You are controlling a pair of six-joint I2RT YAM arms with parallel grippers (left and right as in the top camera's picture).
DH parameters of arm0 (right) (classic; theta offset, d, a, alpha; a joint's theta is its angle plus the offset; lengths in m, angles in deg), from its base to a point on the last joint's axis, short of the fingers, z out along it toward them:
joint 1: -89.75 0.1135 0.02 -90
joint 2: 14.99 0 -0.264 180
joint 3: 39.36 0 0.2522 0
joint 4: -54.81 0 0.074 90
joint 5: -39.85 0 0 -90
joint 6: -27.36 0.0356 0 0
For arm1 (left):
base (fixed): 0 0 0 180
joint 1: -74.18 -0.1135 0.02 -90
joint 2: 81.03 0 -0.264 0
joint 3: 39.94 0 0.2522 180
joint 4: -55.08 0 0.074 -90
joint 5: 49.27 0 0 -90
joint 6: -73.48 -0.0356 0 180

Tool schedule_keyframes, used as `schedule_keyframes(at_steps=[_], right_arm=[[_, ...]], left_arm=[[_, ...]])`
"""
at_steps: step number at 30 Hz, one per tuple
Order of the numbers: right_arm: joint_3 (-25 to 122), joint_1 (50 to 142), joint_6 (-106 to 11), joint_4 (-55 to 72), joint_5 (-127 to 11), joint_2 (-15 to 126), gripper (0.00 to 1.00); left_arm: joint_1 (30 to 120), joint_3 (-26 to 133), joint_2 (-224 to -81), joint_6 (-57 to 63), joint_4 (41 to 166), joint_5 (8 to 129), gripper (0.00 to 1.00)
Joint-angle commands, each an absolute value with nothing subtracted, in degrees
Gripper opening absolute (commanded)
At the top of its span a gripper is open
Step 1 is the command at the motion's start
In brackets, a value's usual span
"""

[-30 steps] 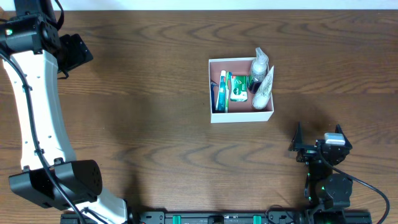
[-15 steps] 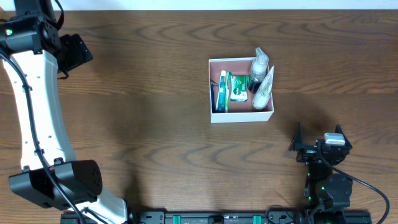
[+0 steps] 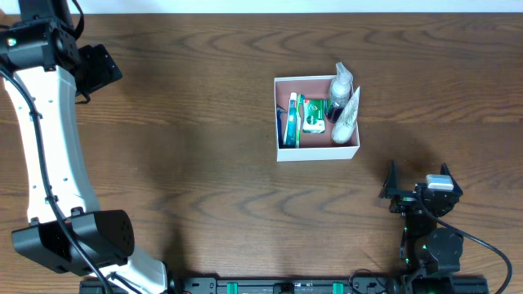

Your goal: Pack container

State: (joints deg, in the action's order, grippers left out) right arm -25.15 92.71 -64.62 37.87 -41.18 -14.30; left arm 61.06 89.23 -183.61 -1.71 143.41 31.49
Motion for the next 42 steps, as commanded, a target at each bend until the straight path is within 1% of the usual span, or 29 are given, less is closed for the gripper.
schedule_keyframes(at_steps=[1, 29, 37, 42], right_arm=[[-25.28, 93.57, -65.28, 37.61, -41.42, -14.72, 0.99], [-25.28, 93.57, -65.28, 37.61, -41.42, -14.72, 0.99], [-25.28, 93.57, -65.28, 37.61, -41.42, -14.72, 0.99], [-25.28, 93.57, -65.28, 37.61, -41.42, -14.72, 0.99]], left_arm=[[60.86, 88.77, -184.01, -1.60, 143.56, 31.01, 0.98], [60.86, 88.77, -184.01, -1.60, 143.58, 31.01, 0.98], [60.86, 88.77, -184.01, -1.58, 152.87, 31.03, 0.98], [60.88, 88.77, -183.83, -1.52, 152.54, 31.08, 0.98]])
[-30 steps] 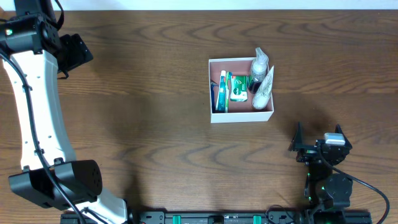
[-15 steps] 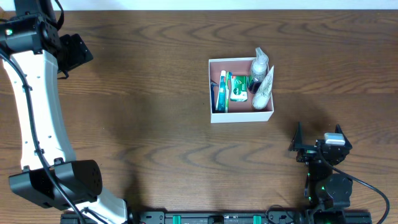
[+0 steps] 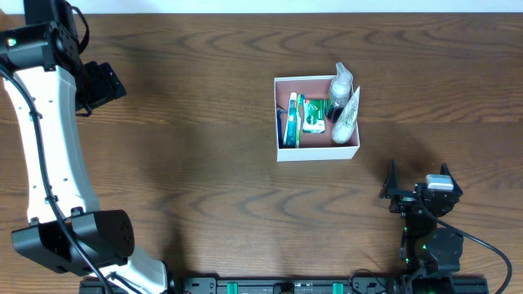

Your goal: Pack container

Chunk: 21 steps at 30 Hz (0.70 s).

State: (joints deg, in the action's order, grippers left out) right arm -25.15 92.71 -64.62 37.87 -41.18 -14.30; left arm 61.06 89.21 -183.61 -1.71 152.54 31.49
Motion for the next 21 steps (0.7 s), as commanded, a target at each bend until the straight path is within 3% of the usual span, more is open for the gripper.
schedule_keyframes(at_steps=[1, 21], right_arm=[[-25.28, 93.57, -65.28, 37.61, -41.42, -14.72, 0.99], [-25.28, 93.57, -65.28, 37.61, -41.42, -14.72, 0.99]], left_arm=[[61.01, 88.77, -183.63, -1.08, 152.35, 31.08, 0.98], [61.01, 88.77, -163.96, 0.34, 135.82, 31.05, 0.98]])
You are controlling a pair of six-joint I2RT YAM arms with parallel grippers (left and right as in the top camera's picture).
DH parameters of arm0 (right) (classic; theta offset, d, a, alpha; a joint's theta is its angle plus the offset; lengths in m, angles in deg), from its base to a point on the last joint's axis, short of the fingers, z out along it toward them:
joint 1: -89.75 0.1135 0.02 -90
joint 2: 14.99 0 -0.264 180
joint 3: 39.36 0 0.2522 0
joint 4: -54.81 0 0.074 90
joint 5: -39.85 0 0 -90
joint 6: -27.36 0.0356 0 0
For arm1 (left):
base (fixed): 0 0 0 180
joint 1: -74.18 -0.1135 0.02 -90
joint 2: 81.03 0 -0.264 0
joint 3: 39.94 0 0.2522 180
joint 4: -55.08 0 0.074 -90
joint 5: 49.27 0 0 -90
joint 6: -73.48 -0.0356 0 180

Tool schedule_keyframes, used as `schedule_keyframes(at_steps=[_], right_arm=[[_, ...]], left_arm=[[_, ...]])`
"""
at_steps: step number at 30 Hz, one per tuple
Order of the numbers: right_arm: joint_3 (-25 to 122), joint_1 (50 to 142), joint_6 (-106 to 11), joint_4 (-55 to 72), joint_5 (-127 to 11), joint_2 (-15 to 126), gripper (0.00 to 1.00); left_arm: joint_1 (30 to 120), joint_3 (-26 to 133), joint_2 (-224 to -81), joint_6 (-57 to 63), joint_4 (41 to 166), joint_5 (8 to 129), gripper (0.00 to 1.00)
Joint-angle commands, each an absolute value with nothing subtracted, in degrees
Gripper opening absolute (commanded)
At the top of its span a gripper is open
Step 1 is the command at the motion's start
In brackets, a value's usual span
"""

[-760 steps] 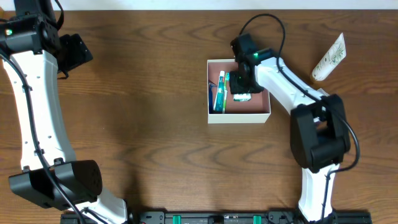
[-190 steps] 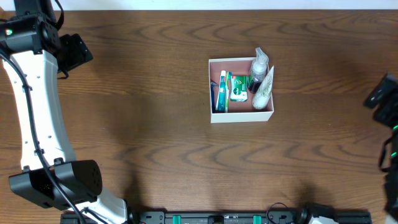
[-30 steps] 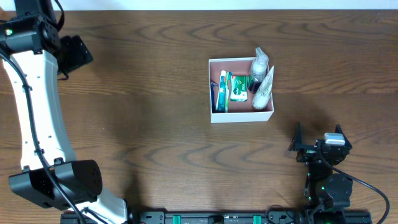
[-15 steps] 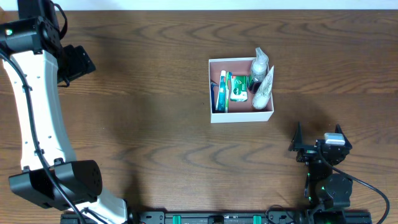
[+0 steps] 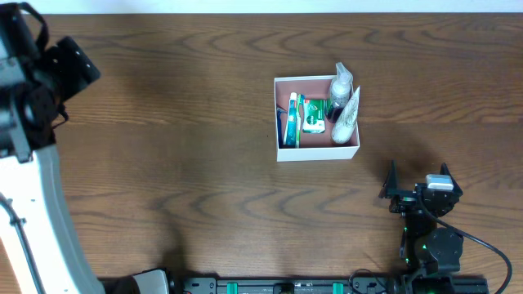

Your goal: Pack container

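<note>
A white open box (image 5: 317, 152) stands right of the table's middle. Inside lie a blue and green tube-like pack (image 5: 292, 119) along the left wall, a green and white packet (image 5: 312, 121) in the middle, and two clear wrapped items (image 5: 344, 104) leaning at the right wall, their tops past the rim. My left gripper (image 5: 75, 69) is high at the far left, far from the box; its fingers do not show. My right gripper (image 5: 417, 178) rests near the front right, fingers apart and nothing between them.
The dark wooden table (image 5: 188, 163) spreads around the box. The white left arm (image 5: 33, 204) runs along the left edge. The right arm's base (image 5: 431, 249) sits at the front edge.
The left arm has risen toward the camera and shifted left, its gripper now nearer the far left corner. Box, contents and right arm are unchanged.
The left gripper was at the far left with the box filled. It then sat slightly lower on the table side, and now the arm is raised and closer to the camera. The right arm stayed parked throughout.
</note>
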State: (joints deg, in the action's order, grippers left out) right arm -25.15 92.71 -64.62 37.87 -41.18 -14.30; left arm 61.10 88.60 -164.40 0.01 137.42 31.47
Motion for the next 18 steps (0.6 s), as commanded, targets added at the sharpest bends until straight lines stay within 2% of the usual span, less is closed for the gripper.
schedule_keyframes(at_steps=[1, 11, 18], right_arm=[[-25.28, 93.57, -65.28, 37.61, -41.42, -14.72, 0.99], [-25.28, 93.57, -65.28, 37.61, -41.42, -14.72, 0.99], [-25.28, 93.57, -65.28, 37.61, -41.42, -14.72, 0.99]], left_arm=[[61.01, 88.77, -163.46, 0.34, 134.36, 31.05, 0.98], [61.14, 84.93, -157.97, 4.78, 124.65, 31.25, 0.98], [61.41, 70.61, -149.23, 5.48, 116.26, 31.25, 0.98]])
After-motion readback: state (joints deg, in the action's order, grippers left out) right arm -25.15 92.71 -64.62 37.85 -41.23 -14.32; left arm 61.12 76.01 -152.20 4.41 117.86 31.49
